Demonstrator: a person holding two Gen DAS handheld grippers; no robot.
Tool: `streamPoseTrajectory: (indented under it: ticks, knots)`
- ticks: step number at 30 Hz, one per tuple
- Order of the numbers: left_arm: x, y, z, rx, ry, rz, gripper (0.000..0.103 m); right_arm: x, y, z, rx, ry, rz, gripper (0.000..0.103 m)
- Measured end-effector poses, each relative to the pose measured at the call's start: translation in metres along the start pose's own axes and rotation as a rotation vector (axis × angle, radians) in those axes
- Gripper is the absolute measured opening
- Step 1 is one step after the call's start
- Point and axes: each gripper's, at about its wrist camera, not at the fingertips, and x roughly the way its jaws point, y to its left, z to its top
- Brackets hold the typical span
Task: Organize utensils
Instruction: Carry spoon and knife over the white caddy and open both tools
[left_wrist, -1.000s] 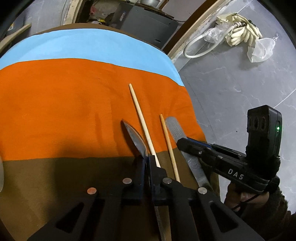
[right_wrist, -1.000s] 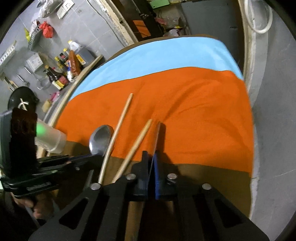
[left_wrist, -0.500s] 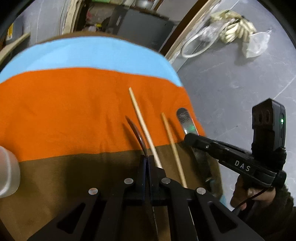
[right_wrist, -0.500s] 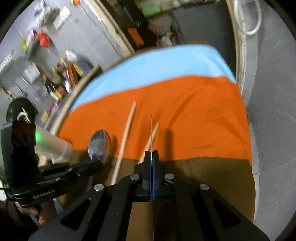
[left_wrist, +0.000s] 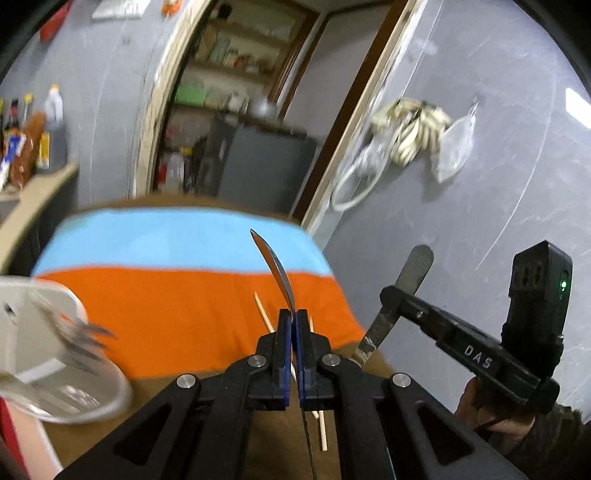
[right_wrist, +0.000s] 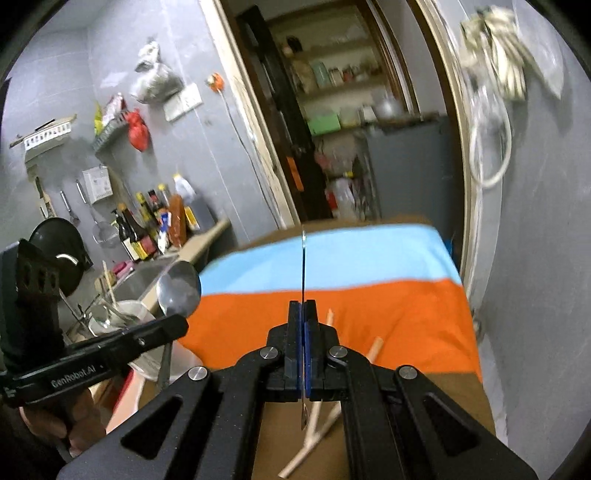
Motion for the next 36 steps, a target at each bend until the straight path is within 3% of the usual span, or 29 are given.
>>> streamPoseTrajectory:
  ticks: [9, 17, 26, 36]
  knots:
    - [-0.079, 0.027, 0.053, 0.026, -0.196, -0.018, 0.003, -0.031, 0.081, 0.053, -0.063, -0.100, 0.048, 0.001]
    - [-0.130, 0.089, 0.079, -0.005, -0.318, 0.084, 0.003, -0.034, 0.151, 0.077, -0.086, -0.188, 0.147, 0.001]
    - [-0.162, 0.154, 0.084, -0.030, -0.408, 0.208, 0.003, -0.009, 0.205, 0.071, -0.097, -0.202, 0.204, 0.001]
    - [-0.163, 0.178, 0.077, -0.016, -0.446, 0.198, 0.003, 0.029, 0.225, 0.045, -0.112, -0.134, 0.119, 0.001]
